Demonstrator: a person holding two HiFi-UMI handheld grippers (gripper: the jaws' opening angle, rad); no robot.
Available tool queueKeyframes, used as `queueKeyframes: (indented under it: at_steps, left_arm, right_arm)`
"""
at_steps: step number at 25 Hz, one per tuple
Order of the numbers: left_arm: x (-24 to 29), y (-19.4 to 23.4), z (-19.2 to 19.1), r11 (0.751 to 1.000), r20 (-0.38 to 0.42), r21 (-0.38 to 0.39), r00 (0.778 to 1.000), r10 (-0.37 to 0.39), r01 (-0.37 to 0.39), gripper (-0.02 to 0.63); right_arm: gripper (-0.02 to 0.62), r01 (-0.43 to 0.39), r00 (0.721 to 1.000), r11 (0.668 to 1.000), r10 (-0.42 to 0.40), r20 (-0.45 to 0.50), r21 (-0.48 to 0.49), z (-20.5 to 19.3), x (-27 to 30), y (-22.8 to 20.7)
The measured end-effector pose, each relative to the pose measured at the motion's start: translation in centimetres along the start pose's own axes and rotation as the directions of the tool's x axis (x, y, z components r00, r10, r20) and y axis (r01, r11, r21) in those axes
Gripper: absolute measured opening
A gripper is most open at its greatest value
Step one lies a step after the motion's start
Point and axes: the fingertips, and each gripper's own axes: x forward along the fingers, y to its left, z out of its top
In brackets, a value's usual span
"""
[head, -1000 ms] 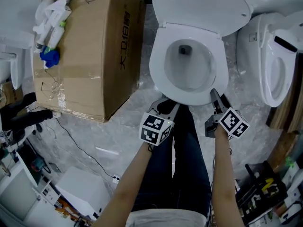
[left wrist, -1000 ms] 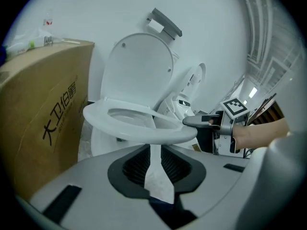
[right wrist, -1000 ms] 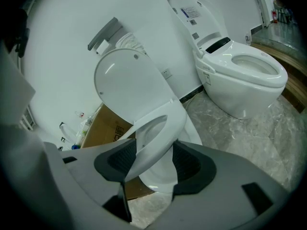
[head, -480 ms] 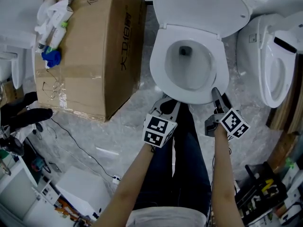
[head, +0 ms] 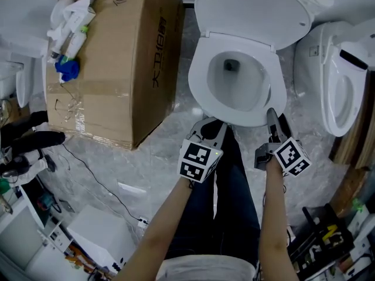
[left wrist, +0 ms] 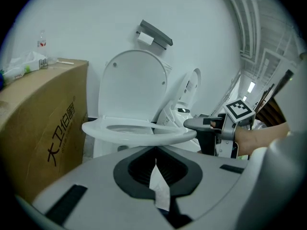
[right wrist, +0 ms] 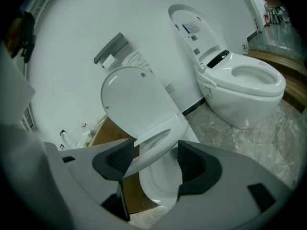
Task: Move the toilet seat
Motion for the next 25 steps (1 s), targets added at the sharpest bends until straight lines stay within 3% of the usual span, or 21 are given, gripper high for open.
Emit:
queueKeyframes:
  at_steps: [5,7,11,15,18,25]
  left_arm:
    - [-0.1,-0.1,1.1,1.000,0.021,-0.003,1.000,0.000,0.000,0.017]
    - [-0.1,-0.1,1.5,1.000,0.027,-0.004,1.000,-0.001,0.001,0.016]
    - [-0.3,-0.1,2.6,1.000,0.043,-0.007,0.999,0.005,-0.004,0.017]
    - [-0.4,-0.1,3.7,1.000,0.061,-0.010,0.998,0.015,-0.014,0.017]
    - [-0.4,-0.1,4.6,1.000,0.071,-0.011,0.997,0.018,-0.018,0.017]
    - [-0.5,0.0,6.4,1.000,0.100,-0.010,0.995,0.028,-0.027,0.017]
  right_arm:
    - [0.276,0.004,1.000,0.981,-0.004,0.002,-0.196,0.1,-1.5,1.2]
    - [0.245,0.012,1.000,0.964,-0.007,0.020,-0.267,0.4,-2.3,1.9]
    - [0.099,0.049,0.997,0.950,-0.027,0.075,-0.308,1.0,-3.6,2.4]
    - [0.034,0.089,0.994,0.921,-0.058,0.092,-0.379,0.9,-4.1,2.5]
    - [0.018,0.116,0.992,0.895,-0.084,0.095,-0.430,0.7,-4.1,2.5]
    - [0.017,0.047,0.999,0.884,-0.029,0.045,-0.466,0.1,-3.1,4.8]
